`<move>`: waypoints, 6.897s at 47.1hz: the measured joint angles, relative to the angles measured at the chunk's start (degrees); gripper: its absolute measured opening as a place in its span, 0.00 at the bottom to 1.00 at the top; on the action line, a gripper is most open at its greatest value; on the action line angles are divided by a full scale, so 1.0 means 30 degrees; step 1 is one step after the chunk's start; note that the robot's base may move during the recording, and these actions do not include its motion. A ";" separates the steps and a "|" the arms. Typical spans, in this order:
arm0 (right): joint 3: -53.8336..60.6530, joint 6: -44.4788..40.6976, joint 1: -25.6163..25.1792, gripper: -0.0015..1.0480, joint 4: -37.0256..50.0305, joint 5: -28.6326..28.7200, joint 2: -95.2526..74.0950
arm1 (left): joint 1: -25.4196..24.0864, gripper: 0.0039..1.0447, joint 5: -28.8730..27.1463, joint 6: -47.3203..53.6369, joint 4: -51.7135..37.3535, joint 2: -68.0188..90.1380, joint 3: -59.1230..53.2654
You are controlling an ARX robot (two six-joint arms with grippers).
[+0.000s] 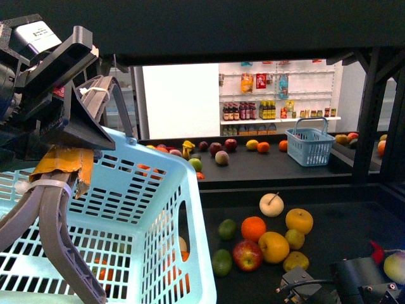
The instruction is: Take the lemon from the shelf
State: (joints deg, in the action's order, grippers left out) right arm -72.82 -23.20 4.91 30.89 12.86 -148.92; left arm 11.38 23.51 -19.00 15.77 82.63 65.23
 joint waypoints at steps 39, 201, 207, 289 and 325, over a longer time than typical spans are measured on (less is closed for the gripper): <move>-0.2215 -0.4401 -0.0255 0.93 -0.0372 0.0306 -0.2499 | 0.0000 0.17 -0.0015 0.0000 0.0000 0.0000 0.0000; 0.8072 0.3483 -0.2193 0.93 0.0007 0.0933 1.3712 | 0.0015 0.16 -0.0044 -0.0022 0.0007 0.0007 0.0000; 0.8043 0.3432 -0.1610 0.93 0.1005 0.0801 1.1271 | 0.0015 0.16 -0.0036 -0.0022 0.0007 0.0007 0.0000; 0.1049 0.6186 0.5370 0.93 0.3410 0.0444 -0.0437 | 0.0015 0.16 -0.0036 -0.0022 0.0007 0.0007 0.0000; -0.4357 0.3417 0.6251 0.93 0.0087 -0.0590 -0.3759 | 0.0015 0.16 -0.0044 -0.0022 0.0007 0.0007 0.0000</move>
State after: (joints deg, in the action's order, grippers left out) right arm -85.89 -12.95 23.66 31.16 11.09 -160.20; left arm 11.42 23.38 -19.07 15.79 82.65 65.23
